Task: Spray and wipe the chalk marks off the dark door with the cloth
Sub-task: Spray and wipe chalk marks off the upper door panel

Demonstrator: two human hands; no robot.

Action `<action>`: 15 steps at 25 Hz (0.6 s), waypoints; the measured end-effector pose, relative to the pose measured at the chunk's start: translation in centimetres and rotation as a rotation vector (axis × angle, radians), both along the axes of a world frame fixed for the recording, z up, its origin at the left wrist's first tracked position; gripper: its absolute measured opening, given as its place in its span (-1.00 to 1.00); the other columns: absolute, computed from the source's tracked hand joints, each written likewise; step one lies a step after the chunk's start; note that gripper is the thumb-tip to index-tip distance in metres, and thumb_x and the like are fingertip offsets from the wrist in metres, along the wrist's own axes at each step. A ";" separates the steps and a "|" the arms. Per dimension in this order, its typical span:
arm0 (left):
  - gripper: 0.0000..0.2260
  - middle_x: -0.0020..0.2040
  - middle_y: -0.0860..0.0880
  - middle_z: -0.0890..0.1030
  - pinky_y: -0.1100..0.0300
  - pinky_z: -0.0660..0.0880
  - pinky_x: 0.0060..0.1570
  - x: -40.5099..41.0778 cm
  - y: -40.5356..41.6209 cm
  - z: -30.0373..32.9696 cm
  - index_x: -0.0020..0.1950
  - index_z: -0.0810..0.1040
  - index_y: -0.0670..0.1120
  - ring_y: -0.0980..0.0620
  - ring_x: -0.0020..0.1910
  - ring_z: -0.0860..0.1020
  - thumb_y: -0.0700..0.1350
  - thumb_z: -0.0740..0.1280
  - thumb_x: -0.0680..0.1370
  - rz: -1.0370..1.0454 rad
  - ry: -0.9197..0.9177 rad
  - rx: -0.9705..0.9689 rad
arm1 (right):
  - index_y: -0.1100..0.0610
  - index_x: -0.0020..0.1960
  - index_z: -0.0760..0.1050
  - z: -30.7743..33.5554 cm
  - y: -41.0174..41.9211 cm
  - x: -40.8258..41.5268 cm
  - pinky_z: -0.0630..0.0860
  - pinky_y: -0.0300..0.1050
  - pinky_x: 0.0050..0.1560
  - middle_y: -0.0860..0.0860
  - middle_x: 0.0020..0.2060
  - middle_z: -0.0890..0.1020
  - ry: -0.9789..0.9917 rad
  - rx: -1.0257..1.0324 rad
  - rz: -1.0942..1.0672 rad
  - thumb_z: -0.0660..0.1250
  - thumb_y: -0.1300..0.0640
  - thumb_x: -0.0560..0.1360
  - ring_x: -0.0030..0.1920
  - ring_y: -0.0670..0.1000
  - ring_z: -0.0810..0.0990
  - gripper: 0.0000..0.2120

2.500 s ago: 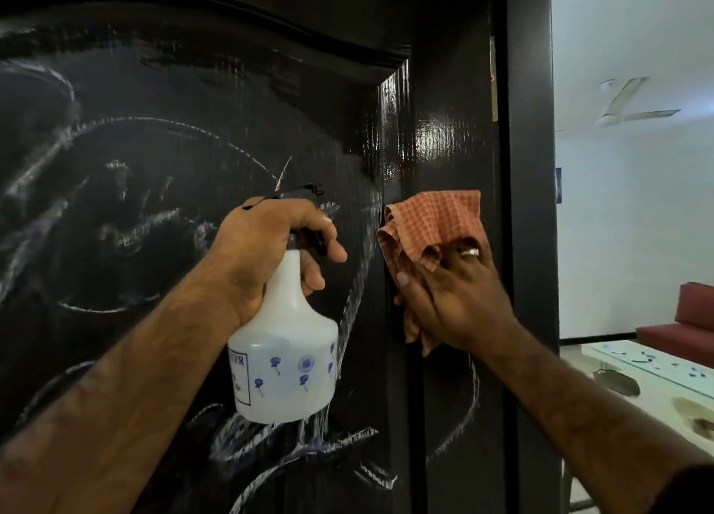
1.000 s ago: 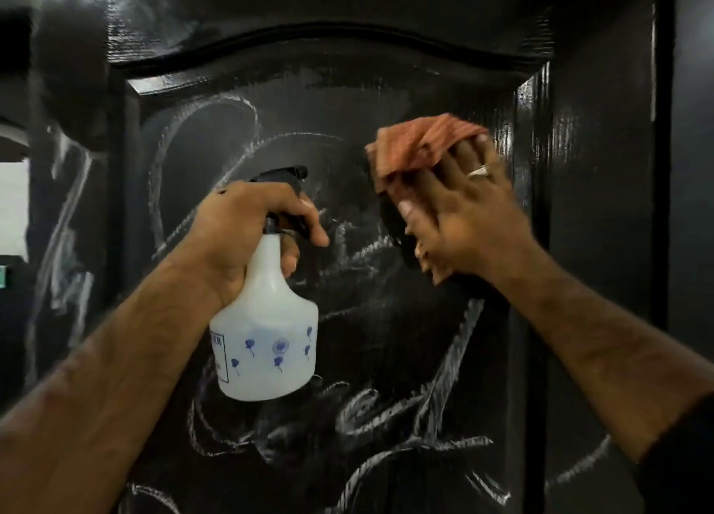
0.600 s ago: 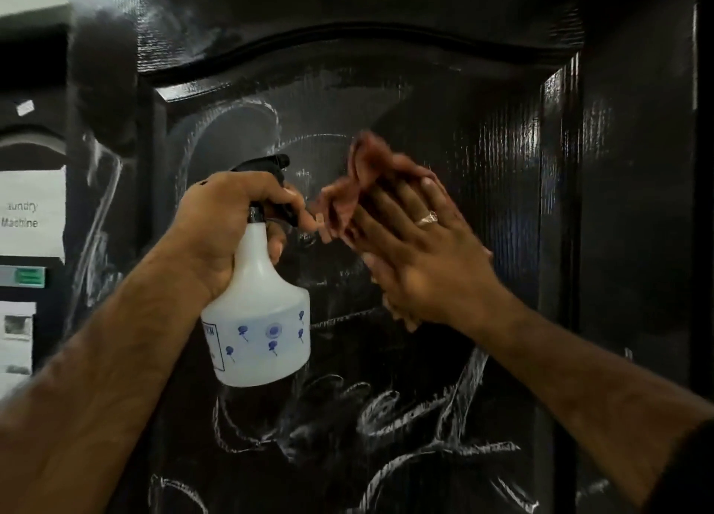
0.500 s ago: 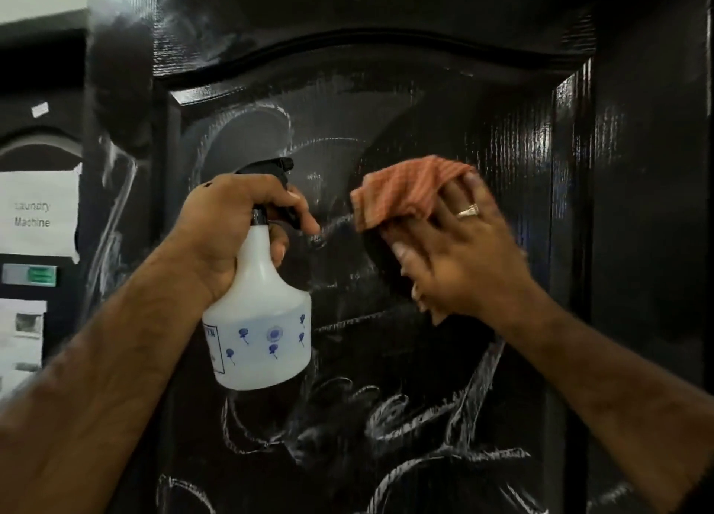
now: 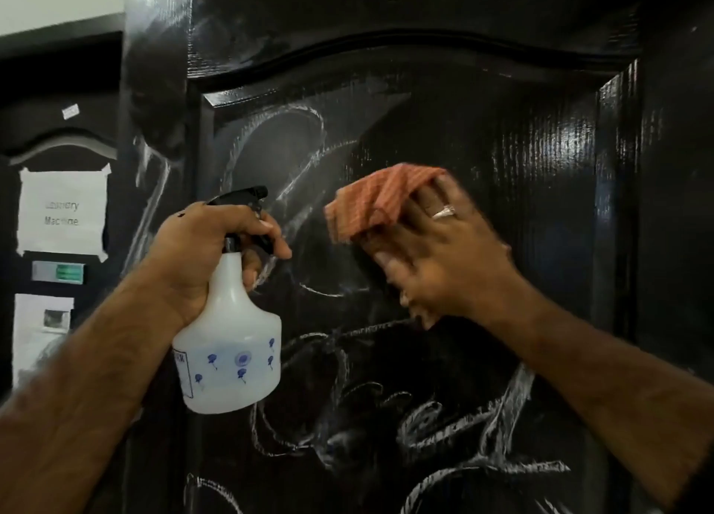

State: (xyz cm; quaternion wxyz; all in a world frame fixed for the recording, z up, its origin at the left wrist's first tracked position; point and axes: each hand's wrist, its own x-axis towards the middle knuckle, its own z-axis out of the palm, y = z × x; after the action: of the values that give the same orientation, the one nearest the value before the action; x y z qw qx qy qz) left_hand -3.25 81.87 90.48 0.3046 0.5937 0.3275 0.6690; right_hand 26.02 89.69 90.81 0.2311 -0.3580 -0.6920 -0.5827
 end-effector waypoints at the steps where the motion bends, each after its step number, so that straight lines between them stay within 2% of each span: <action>1: -0.88 -0.04 -0.35 0.70 0.22 0.43 -0.54 -0.9 0.0 0.0 -0.06 0.61 -0.23 -0.06 -0.55 0.44 -0.23 0.32 0.48 0.003 -0.002 -0.001 | -0.16 0.71 0.14 1.2 0.0 0.7 -0.06 0.34 0.66 0.07 0.69 0.21 0.127 0.031 -0.025 -0.03 -0.29 0.70 0.70 0.22 0.08 -0.40; 3: -0.83 -0.01 -0.36 0.69 0.20 0.44 -0.53 -2.4 -0.1 0.3 -0.03 0.61 -0.23 -0.06 -0.54 0.44 -0.18 0.35 0.44 -0.007 0.002 0.002 | -0.09 0.67 0.22 4.9 0.1 0.1 -0.04 0.38 0.66 0.13 0.62 0.33 0.443 0.085 -0.023 -0.03 -0.30 0.70 0.64 0.28 0.23 -0.40; 5: -0.76 0.01 -0.37 0.69 0.20 0.43 -0.52 -3.5 0.1 0.8 -0.03 0.61 -0.23 -0.06 -0.53 0.43 -0.14 0.39 0.36 -0.008 -0.007 0.001 | -0.06 0.65 0.24 8.0 1.1 -3.7 -0.04 0.43 0.64 0.17 0.56 0.42 0.581 0.104 0.027 -0.04 -0.28 0.71 0.54 0.32 0.38 -0.41; 6: -0.76 0.00 -0.36 0.69 0.21 0.42 -0.53 -3.9 0.2 1.0 -0.04 0.61 -0.23 -0.05 -0.53 0.42 -0.13 0.39 0.36 0.000 -0.015 0.000 | -0.06 0.68 0.19 8.6 1.6 -6.4 -0.05 0.43 0.64 0.17 0.58 0.40 0.557 0.105 0.046 -0.04 -0.27 0.71 0.57 0.33 0.35 -0.40; 7: -0.79 0.00 -0.35 0.69 0.21 0.42 -0.53 -4.3 0.3 1.2 -0.05 0.61 -0.22 -0.04 -0.52 0.42 -0.14 0.38 0.38 0.009 -0.020 0.002 | -0.05 0.72 0.10 8.6 1.8 -8.9 -0.06 0.42 0.64 0.17 0.63 0.32 0.487 0.096 0.068 -0.05 -0.25 0.71 0.64 0.32 0.24 -0.38; 9: -0.82 0.00 -0.34 0.69 0.22 0.41 -0.53 -4.8 0.6 1.3 -0.04 0.61 -0.23 -0.04 -0.52 0.42 -0.16 0.35 0.42 0.007 -0.020 -0.002 | -0.04 0.75 -0.05 6.2 1.8 -11.9 -0.10 0.37 0.65 0.13 0.72 0.10 0.291 0.045 0.092 -0.06 -0.23 0.73 0.72 0.25 -0.02 -0.35; 10: -0.80 0.00 -0.34 0.69 0.22 0.41 -0.53 -5.2 0.6 1.2 -0.03 0.60 -0.23 -0.04 -0.52 0.42 -0.16 0.36 0.41 -0.002 -0.017 -0.012 | -0.05 0.75 -0.07 4.2 1.8 -12.0 -0.11 0.34 0.66 0.10 0.73 0.06 0.202 0.006 0.083 -0.07 -0.23 0.73 0.72 0.22 -0.06 -0.36; 13: -0.72 0.01 -0.35 0.69 0.22 0.41 -0.53 -6.8 0.7 0.8 -0.01 0.60 -0.22 -0.05 -0.53 0.42 -0.13 0.39 0.35 -0.031 -0.021 -0.047 | -0.19 0.73 0.05 -1.0 0.9 -8.7 -0.09 0.31 0.67 0.02 0.71 0.14 0.090 -0.039 0.056 -0.01 -0.25 0.72 0.72 0.17 0.04 -0.41; 15: -0.72 0.01 -0.35 0.69 0.21 0.41 -0.53 -8.1 0.7 1.0 0.00 0.61 -0.22 -0.06 -0.53 0.43 -0.13 0.40 0.35 -0.060 -0.022 -0.038 | -0.16 0.68 0.22 0.4 0.6 -6.2 -0.03 0.35 0.66 0.09 0.67 0.27 0.223 0.009 0.003 0.02 -0.30 0.70 0.69 0.22 0.16 -0.41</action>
State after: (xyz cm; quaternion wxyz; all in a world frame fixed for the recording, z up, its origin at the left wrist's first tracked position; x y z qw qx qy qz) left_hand -11.34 82.57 91.44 0.3392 0.5899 0.3189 0.6597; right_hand 19.82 90.28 91.18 0.3090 -0.4186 -0.6600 -0.5420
